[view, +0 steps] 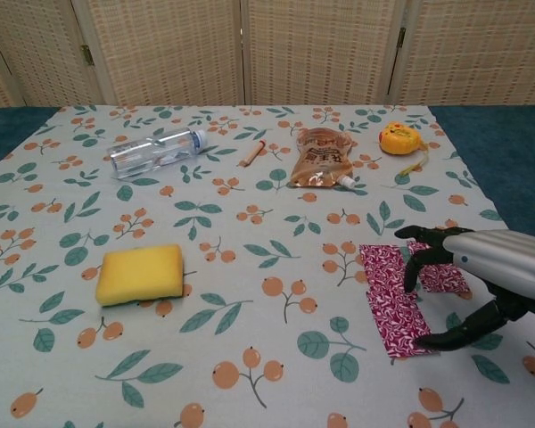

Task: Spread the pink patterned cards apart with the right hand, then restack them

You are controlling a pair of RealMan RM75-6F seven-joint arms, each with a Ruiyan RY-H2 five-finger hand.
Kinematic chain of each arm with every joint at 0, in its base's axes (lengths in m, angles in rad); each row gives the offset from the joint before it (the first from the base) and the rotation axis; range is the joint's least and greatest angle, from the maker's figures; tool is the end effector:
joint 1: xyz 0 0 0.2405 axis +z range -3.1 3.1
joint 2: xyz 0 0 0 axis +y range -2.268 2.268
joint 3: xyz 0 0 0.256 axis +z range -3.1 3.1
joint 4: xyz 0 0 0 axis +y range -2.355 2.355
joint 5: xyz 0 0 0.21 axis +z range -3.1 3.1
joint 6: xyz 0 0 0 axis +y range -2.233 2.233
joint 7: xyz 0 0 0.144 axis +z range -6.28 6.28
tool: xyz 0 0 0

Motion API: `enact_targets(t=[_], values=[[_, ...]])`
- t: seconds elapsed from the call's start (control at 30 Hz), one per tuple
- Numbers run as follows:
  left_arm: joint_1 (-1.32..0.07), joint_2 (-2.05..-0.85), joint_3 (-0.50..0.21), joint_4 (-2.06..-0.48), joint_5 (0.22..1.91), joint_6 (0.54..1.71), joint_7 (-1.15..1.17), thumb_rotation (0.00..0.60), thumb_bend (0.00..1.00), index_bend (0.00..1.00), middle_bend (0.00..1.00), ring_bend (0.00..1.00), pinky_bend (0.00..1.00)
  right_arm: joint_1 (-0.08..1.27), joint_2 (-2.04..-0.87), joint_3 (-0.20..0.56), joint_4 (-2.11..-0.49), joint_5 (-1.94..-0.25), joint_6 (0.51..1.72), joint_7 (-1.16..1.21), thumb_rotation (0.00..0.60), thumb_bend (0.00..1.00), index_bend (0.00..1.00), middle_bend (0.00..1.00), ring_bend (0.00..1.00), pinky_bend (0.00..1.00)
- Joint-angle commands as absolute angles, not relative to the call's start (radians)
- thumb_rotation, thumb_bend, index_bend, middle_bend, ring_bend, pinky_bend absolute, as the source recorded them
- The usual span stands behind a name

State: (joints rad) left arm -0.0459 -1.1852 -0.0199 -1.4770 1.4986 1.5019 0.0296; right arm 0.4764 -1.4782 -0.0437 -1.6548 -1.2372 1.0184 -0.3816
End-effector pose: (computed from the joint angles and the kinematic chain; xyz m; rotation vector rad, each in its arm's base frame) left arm -0.3396 0.1633 0.1491 -1.3932 -0.8609 -0.7936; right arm -0.2175 -0.2283 -0.0258 1.9594 -1.1191 0.7222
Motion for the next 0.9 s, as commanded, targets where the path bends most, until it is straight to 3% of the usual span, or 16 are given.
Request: enact_targets(t=[0.03, 0.37, 0.9], values=[[-0.045, -1.185, -0.019, -1.476, 1.5, 1.503, 0.029, 0.6, 0.27, 0.17, 0.02, 0.04, 0.0, 0.488, -1.496, -0.031, -1.633, -1.229, 1.0, -0.376, 0.317, 0.15, 0.34, 0.0, 0.0, 0.0], [-0.037, -1.186, -0.016, -1.469, 1.496, 1.507, 0.022, 0.6, 0.27, 0.17, 0.02, 0.05, 0.0, 0.508, -1.535, -0.025, -1.598, -1.227, 0.966, -0.393, 0.317, 0.15, 0.34, 0.0, 0.0, 0.0], [-0.04, -1.196, -0.017, -1.455, 1.499, 1.502, 0.013, 0.6, 0.27, 0.17, 0.02, 0.05, 0.0, 0.463, -1.482, -0.08, -1.682, -1.268, 1.016, -0.42, 0.319, 0.15, 0.34, 0.0, 0.0, 0.0]])
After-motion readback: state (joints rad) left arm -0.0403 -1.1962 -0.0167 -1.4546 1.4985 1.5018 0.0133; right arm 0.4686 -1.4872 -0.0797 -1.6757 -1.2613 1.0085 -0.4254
